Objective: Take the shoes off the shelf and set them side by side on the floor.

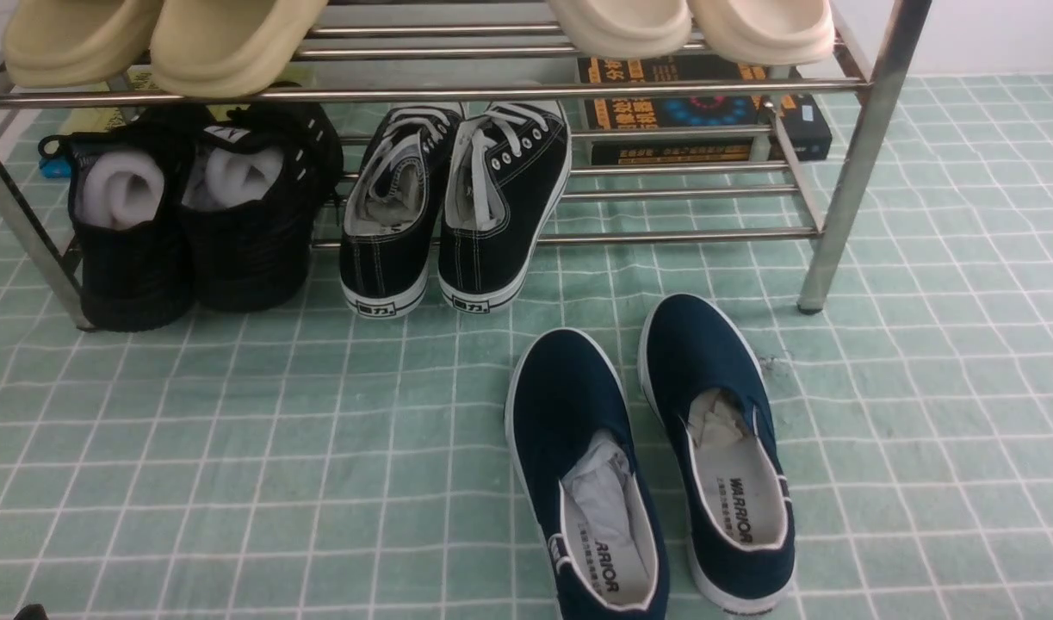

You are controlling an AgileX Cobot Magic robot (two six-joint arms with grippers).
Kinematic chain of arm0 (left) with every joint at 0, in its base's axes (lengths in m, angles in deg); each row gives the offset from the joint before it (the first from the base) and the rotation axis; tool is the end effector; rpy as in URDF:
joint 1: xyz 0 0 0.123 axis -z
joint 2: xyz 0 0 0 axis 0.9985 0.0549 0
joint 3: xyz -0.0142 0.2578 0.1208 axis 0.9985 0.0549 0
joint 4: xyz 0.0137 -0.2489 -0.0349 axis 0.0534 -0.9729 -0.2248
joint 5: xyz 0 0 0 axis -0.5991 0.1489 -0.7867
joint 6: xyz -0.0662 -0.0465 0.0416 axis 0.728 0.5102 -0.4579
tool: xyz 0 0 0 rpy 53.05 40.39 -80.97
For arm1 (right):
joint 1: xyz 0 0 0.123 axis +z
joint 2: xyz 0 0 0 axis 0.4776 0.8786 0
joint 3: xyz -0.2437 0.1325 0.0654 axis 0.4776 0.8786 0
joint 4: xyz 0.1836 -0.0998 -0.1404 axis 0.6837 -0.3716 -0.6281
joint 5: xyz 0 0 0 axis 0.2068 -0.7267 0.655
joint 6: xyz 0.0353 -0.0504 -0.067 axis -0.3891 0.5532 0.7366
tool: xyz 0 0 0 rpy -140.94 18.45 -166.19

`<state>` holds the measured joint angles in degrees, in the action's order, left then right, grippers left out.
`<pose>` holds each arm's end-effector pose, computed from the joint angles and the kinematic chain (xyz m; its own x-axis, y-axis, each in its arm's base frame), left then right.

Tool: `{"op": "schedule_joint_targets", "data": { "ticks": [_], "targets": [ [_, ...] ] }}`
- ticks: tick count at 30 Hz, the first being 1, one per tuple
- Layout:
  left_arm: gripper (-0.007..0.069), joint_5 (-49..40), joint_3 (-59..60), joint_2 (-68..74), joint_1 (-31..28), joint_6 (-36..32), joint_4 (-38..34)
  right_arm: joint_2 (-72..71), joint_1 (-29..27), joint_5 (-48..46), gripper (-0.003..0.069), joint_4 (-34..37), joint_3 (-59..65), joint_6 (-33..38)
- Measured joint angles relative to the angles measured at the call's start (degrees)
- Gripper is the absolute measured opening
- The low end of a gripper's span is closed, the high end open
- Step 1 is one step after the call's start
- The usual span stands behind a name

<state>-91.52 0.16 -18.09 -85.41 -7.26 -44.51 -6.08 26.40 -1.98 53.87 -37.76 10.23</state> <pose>0.0519 0.0043 0.1744 -0.2913 -0.0471 -0.9555 -0.0494 0.9982 -0.0342 0.0516 -0.0041 0.1741 -0.3072 0.0125 -0.9515 0.0598 0.9982 -0.0062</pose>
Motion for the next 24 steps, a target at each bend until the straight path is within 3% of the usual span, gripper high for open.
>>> {"op": "schedule_joint_targets", "data": {
  "ticks": [24],
  "targets": [
    [0.0243,0.0,0.0,0.0,0.0,0.0,0.0,0.0,0.0,0.0,0.0123,0.0,0.0,0.0]
  ]
}}
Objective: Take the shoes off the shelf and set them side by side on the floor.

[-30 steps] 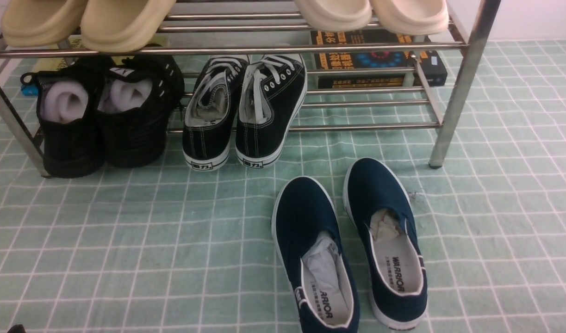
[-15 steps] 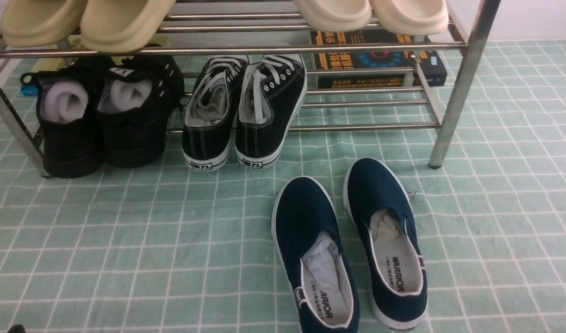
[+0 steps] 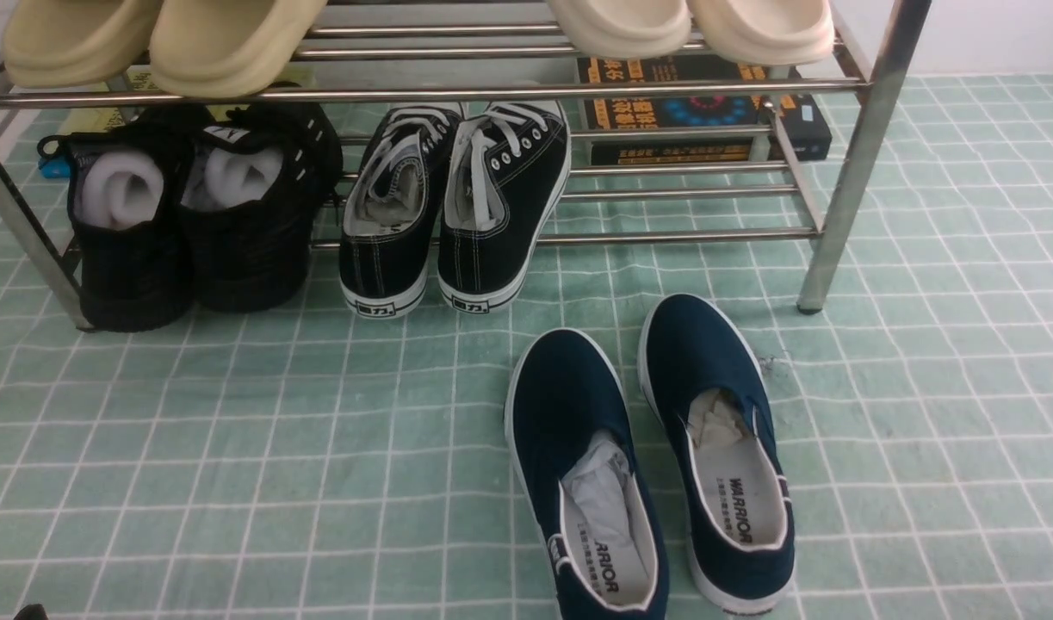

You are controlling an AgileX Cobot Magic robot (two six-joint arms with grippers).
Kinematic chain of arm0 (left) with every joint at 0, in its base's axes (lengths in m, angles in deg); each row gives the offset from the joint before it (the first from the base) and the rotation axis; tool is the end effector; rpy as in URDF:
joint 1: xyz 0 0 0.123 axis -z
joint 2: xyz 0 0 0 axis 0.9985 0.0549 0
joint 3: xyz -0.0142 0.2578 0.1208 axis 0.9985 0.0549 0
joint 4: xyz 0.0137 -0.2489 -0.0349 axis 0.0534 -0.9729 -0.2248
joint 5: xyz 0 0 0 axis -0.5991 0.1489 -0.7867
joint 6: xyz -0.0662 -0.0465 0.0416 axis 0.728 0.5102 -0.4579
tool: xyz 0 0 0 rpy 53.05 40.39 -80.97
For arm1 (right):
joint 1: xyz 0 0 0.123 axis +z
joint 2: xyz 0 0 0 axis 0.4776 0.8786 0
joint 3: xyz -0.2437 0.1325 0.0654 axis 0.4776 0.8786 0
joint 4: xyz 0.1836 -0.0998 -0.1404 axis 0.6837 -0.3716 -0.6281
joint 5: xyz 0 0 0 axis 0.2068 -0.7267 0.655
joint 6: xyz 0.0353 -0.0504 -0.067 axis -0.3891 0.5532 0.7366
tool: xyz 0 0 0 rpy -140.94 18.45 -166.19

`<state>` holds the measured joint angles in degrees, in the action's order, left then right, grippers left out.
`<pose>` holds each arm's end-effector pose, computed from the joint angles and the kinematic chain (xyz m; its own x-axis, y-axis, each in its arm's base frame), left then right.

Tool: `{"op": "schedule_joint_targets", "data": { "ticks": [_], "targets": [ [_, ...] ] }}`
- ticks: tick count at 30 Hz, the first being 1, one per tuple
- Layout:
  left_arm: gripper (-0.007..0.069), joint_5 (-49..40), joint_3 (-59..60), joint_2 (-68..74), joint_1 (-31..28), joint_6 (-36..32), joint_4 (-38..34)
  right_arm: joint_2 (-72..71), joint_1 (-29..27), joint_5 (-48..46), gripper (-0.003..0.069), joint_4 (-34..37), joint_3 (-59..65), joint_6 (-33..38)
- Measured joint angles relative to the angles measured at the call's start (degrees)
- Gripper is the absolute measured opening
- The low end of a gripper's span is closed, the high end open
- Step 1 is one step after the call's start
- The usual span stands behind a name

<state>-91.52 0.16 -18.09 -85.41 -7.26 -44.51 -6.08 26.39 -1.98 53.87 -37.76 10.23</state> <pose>0.0519 0.0043 0.1744 -0.2913 -0.0471 -0.9555 -0.0494 0.9982 -0.0342 0.0516 -0.0041 0.1741 -0.3072 0.0126 -0.9515 0.0600 0.9982 -0.0062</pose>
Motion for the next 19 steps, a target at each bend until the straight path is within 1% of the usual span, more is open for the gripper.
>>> {"op": "schedule_joint_targets", "data": {
  "ticks": [19],
  "targets": [
    [0.0243,0.0,0.0,0.0,0.0,0.0,0.0,0.0,0.0,0.0,0.015,0.0,0.0,0.0]
  ]
}}
